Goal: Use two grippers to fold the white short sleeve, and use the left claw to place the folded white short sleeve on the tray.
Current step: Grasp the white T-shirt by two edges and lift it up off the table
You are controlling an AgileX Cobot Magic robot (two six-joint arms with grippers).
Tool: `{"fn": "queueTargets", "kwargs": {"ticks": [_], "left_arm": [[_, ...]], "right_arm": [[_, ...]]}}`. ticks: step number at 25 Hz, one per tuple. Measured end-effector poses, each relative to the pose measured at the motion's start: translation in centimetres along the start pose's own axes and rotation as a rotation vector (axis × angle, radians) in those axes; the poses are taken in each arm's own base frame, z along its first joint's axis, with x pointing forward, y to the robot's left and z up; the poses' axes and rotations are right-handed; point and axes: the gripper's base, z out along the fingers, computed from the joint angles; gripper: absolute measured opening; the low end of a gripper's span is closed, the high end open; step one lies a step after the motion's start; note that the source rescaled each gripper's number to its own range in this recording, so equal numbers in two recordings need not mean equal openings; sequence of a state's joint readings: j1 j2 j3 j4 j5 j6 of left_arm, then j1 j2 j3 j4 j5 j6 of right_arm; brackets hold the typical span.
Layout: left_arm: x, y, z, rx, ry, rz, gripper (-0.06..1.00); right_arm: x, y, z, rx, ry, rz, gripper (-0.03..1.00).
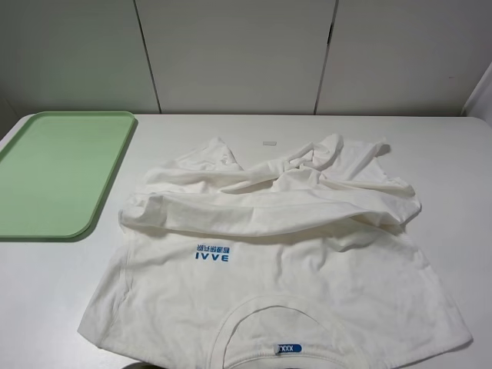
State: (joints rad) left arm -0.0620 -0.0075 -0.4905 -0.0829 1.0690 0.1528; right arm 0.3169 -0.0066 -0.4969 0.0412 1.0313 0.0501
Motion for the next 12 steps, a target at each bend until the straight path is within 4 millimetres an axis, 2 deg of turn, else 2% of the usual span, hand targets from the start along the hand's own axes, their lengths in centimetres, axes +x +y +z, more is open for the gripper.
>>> {"fn": "queueTargets", "kwargs": {"ticks": [12], "left_arm": [[0.0, 0.0, 0.0, 0.0, 0.0, 0.0, 1.0]], "right_arm": [[0.0, 0.0, 0.0, 0.0, 0.0, 0.0, 1.0]]}}
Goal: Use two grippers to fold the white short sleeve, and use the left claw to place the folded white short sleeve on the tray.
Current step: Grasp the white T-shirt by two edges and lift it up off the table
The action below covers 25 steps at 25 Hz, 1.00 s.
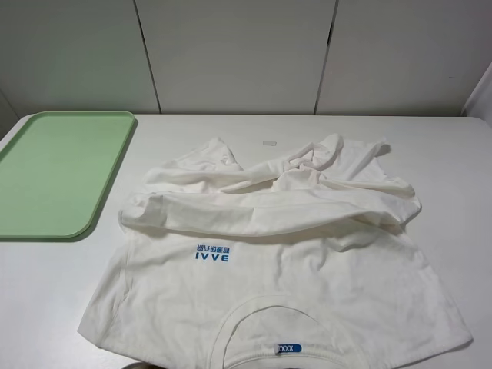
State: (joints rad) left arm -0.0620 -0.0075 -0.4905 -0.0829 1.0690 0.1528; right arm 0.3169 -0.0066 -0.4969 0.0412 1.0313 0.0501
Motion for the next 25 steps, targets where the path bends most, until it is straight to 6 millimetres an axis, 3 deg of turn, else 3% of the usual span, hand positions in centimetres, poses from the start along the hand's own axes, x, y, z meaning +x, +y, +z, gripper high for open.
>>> {"fn": "queueTargets", "kwargs": {"ticks": [25], "left_arm": [[0.0, 0.0, 0.0, 0.0, 0.0, 0.0, 1.0]], "right_arm": [[0.0, 0.0, 0.0, 0.0, 0.0, 0.0, 1.0]]}}
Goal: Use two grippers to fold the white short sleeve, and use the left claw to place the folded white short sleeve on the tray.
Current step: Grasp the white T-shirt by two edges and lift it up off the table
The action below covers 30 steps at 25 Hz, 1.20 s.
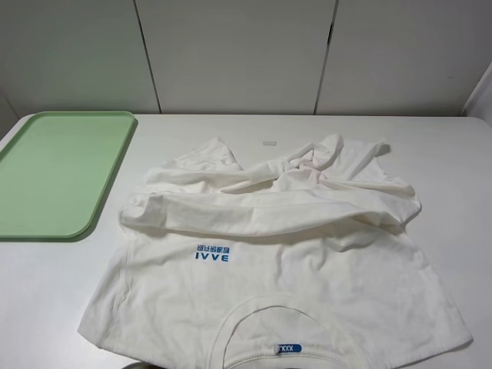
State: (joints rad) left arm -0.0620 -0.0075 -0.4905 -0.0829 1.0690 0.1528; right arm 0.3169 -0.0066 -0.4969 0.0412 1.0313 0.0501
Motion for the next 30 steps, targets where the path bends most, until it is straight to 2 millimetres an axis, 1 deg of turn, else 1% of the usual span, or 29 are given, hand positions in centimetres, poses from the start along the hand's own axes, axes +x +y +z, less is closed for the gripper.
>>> {"fn": "queueTargets", "kwargs": {"ticks": [30], "left_arm": [[-0.01, -0.03, 0.0, 0.004, -0.001, -0.002, 1.0]], "right_arm": [[0.0, 0.04, 0.0, -0.005, 0.0, 0.003, 1.0]]}}
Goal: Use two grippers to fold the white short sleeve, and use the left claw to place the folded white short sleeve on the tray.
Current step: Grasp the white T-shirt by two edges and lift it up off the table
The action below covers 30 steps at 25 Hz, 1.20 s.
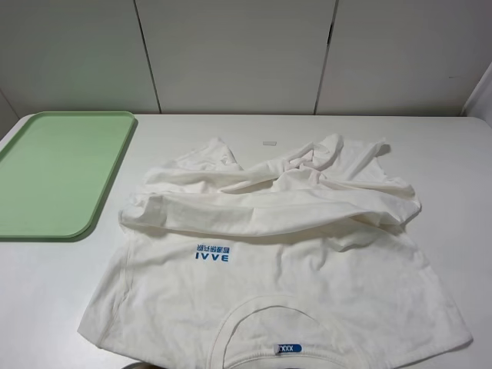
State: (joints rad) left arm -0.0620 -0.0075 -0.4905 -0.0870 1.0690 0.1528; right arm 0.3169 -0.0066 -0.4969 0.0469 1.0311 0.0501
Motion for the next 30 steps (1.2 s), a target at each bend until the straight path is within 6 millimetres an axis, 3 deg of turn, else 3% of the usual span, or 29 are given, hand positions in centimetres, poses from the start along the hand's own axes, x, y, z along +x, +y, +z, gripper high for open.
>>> {"fn": "queueTargets", "kwargs": {"ticks": [3, 7, 10, 13, 16, 20, 24, 30], "left_arm": [[0.0, -0.1, 0.0, 0.015, -0.004, -0.016, 1.0], [-1.1, -1.5, -0.4, 0.168, -0.099, -0.118, 1.0], [-1.7, -2.1, -0.4, 0.244, -0.122, -0.1, 1.0], [-2.8, -2.5, 0.6, 0.315, -0.069, -0.053, 0.99], [-3.9, -2.6, 1.5, 0.361, -0.019, -0.005, 0.99], [-6.0, -2.6, 3.9, 0.434, 0.12, 0.086, 0.99], [-7.5, -2.4, 5.8, 0.477, 0.227, 0.121, 0.99], [-9.7, -1.8, 10.1, 0.499, 0.349, 0.099, 0.98]], "right_arm": [[0.0, 0.1, 0.0, -0.007, 0.0, 0.002, 1.0], [0.0, 0.3, 0.0, -0.033, 0.001, -0.031, 1.0], [-0.4, 0.6, 0.6, -0.067, 0.044, -0.087, 1.0], [-1.4, 0.9, 1.2, -0.09, 0.101, -0.145, 1.0], [-4.2, 1.2, 2.8, -0.122, 0.196, -0.276, 1.0], [-6.2, 1.3, 4.4, -0.141, 0.249, -0.362, 1.0], [-8.8, 1.4, 8.6, -0.161, 0.31, -0.399, 1.0], [-8.8, 1.0, 14.1, -0.178, 0.444, -0.419, 1.0]]}}
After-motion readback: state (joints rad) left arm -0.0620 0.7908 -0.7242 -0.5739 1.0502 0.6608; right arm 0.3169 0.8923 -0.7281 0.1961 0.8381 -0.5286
